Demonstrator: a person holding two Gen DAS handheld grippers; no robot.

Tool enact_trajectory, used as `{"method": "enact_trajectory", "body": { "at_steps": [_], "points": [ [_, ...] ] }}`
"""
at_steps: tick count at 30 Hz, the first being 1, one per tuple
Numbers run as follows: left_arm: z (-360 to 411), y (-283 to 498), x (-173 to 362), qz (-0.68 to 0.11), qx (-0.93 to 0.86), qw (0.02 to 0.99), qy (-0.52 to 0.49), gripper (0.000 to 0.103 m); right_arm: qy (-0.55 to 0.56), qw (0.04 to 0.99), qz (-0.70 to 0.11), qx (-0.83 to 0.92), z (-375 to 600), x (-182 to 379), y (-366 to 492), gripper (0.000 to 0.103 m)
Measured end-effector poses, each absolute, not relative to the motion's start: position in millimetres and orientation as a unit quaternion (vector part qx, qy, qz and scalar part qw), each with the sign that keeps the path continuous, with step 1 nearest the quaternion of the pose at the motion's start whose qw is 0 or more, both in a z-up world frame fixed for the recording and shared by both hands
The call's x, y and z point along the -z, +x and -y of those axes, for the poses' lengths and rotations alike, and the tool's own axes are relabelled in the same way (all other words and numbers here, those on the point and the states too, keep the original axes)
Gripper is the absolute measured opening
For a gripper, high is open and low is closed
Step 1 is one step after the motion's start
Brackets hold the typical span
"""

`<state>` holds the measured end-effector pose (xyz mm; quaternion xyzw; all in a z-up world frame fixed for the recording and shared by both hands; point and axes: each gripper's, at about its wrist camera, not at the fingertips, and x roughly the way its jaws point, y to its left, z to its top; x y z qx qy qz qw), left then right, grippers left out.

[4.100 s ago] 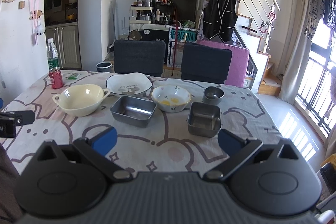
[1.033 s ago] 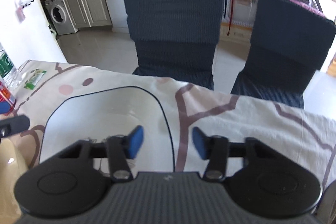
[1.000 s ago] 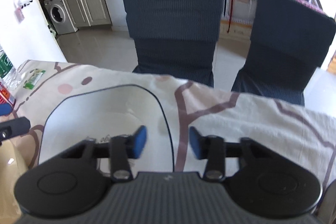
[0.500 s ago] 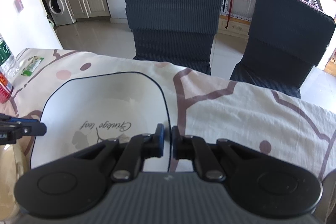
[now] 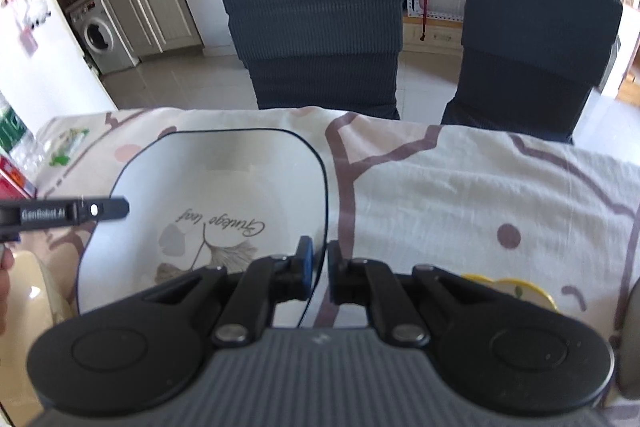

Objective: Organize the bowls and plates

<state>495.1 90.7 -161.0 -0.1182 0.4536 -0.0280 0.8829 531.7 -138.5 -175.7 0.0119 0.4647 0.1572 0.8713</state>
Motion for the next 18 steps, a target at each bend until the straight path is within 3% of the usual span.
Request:
{"method": "enact_trajectory", "body": {
  "at_steps": [2, 18],
  "points": [
    [-92.8, 492.4, 162.8, -0.455, 0.05, 0.881, -0.12, 0.021, 0.022, 0.87, -0.466, -0.161, 141.3, 177.8, 533.1, 0.01],
    [-89.9, 498.4, 168.9, -0.483, 0.052, 0.867, -0.113, 0.016, 0.037, 0.836, -0.513, -0.189, 139.9, 189.7, 549.7, 0.018]
  ]
}}
